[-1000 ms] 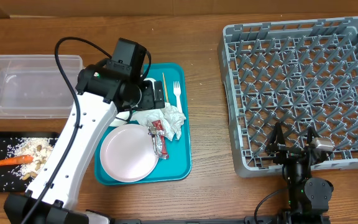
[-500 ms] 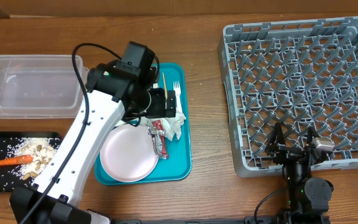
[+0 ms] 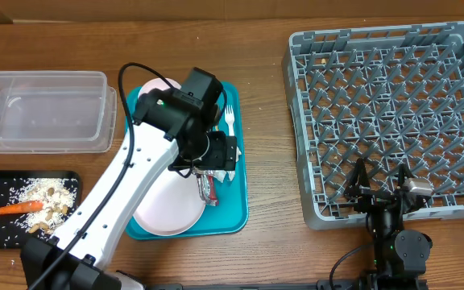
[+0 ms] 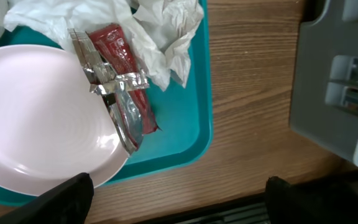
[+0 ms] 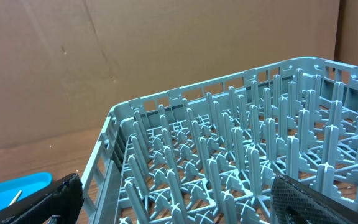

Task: Sort waste into correct bins and load items into the dishwasher
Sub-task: 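Reach the left gripper toward the foil wrapper and napkin on the tray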

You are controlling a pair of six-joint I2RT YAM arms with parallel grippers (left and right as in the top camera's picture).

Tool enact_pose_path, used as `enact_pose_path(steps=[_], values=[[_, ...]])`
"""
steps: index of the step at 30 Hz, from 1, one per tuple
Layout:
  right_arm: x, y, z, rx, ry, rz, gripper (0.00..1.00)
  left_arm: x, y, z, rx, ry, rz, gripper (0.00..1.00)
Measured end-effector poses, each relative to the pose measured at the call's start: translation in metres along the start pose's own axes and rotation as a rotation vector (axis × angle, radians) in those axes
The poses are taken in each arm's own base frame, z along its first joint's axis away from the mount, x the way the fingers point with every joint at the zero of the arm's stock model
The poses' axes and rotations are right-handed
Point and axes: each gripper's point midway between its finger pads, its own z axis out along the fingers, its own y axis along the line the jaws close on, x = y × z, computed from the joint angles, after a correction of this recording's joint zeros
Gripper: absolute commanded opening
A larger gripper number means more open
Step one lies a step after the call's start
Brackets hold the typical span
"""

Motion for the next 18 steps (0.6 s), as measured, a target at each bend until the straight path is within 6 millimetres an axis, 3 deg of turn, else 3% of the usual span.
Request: enact_pose_path(steps=[6, 12, 18], values=[[0.000, 0.000, 0.000, 0.000, 0.000, 0.000, 1.00, 0.013, 0.006, 0.038, -0.041, 0.032, -0.050, 0.90], [0.000, 0.000, 0.000, 0.000, 0.000, 0.000, 1.00, 0.024, 0.026, 0.078, -0.103, 0.041, -0.173, 0.88], [0.000, 0.000, 0.000, 0.000, 0.001, 0.000, 1.00, 0.020, 0.044, 0.091, -0.179, -0.021, -0.291, 0.82]])
